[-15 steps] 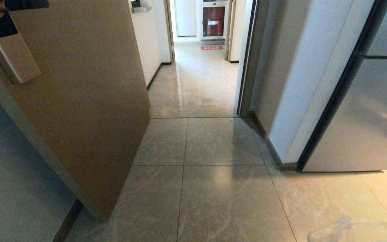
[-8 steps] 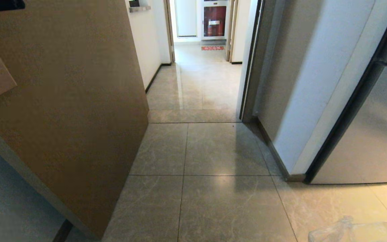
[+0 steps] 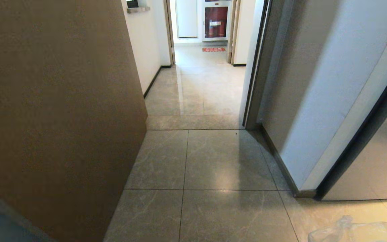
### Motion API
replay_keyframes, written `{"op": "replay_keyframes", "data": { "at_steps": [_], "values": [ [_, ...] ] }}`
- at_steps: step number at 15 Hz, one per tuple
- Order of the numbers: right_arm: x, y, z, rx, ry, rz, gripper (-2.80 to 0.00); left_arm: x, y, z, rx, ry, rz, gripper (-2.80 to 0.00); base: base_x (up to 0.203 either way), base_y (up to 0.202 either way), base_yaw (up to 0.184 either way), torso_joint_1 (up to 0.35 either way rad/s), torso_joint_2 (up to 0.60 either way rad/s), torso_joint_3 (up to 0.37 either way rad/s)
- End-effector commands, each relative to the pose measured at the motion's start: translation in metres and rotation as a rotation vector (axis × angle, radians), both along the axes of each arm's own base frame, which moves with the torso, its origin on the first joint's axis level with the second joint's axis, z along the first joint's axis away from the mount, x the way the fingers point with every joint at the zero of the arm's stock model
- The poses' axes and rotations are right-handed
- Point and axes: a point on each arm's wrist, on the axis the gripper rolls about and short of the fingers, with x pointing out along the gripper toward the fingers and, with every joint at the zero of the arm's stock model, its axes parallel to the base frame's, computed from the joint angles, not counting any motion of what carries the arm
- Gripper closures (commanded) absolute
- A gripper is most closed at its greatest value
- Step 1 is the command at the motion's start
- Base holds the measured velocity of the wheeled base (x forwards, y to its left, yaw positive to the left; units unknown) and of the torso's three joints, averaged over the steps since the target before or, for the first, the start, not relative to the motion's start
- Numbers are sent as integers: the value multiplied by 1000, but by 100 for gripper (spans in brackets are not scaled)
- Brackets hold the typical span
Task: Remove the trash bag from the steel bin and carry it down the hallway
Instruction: Put the trash bag at the door
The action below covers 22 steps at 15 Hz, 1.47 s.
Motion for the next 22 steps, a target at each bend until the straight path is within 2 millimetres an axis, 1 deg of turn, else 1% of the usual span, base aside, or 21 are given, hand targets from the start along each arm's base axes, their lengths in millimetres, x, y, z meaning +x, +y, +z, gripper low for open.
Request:
{"op": "replay_keyframes", "data": {
  "at_steps": [1,22],
  "values": [
    [0,0,0,0,0,0,0,0,0,0,-1,-1,0,0,194,0,2,3,2,2],
    [0,0,0,0,1,0,0,0,0,0,-1,-1,0,0,193,0,1,3,3,3]
  ]
}}
